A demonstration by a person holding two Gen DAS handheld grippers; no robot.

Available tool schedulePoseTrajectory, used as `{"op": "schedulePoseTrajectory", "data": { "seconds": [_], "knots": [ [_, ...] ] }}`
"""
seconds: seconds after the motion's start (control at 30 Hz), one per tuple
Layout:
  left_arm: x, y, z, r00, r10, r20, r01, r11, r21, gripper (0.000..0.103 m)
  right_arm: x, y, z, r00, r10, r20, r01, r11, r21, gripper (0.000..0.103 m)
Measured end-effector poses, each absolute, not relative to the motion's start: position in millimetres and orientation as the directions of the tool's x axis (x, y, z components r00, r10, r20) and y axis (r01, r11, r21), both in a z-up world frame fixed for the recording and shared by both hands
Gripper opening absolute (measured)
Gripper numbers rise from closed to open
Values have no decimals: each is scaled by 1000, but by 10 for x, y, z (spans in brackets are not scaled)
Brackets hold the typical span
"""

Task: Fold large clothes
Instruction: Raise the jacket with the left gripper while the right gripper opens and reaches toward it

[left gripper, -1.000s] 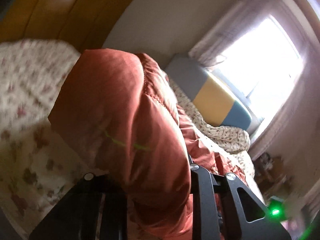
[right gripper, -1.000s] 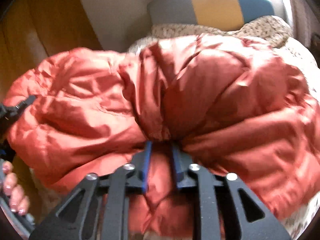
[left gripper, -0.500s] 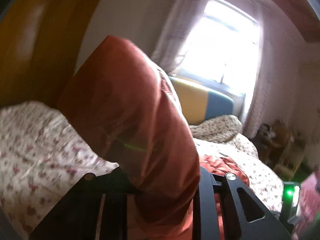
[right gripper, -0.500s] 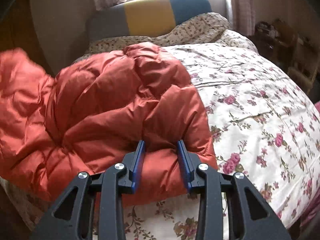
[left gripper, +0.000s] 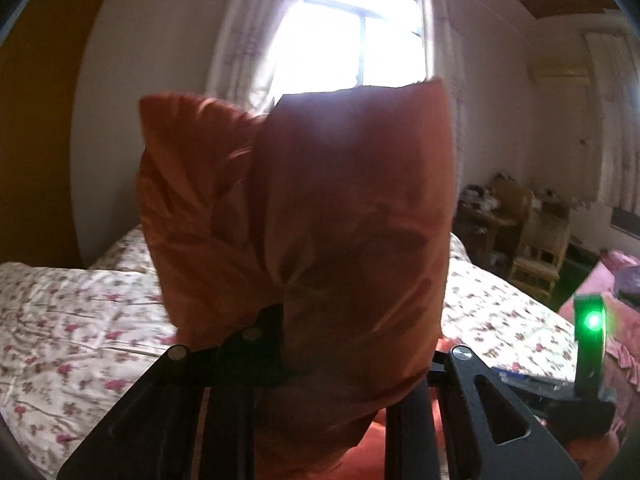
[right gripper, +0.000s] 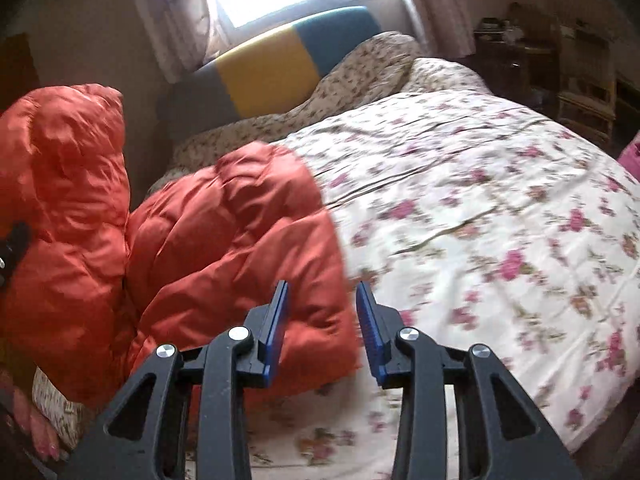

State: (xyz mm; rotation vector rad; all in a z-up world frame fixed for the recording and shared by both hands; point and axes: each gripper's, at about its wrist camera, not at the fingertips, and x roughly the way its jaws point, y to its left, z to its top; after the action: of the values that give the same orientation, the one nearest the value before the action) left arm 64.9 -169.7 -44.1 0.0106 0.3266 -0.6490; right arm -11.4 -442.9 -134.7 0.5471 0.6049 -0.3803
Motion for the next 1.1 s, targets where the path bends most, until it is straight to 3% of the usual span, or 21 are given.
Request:
{"op": "schedulePoseTrajectory", "data": {
  "seconds": [0.43,0.53,0.73,0.83,0.93,1.03,1.1],
  "knots": [
    [477,-2749,-1241,583,-627,-517,777,616,129,23,-534,-4506,-1211,781,-193,-594,503,758,416,34],
    [460,-2848,-1374,588,-617,-523,784,595,180,23,-598,-4459,-1090,814,-163,-557,456,774,440,34],
    [519,-2925,-1353,582,-616,-531,785,597,167,23,-413,-4352,-852,867,-75,-493,327,832,449,34],
    [439,-2968,-1283,587,-613,-529,783,595,179,23,-310,-4330,-818,863,-32,-504,305,829,469,34],
    [457,-2969,-1283,586,-616,-526,784,594,178,23,-195,-4341,-883,818,-36,-575,338,838,428,33],
    [377,-2939,-1293,577,-622,-529,794,581,182,26,-324,-4391,-794,852,-5,-523,316,801,508,31],
    [398,-2862,-1301,578,-620,-532,793,581,184,26,-298,-4368,-698,845,-23,-534,324,816,479,31]
  ]
}}
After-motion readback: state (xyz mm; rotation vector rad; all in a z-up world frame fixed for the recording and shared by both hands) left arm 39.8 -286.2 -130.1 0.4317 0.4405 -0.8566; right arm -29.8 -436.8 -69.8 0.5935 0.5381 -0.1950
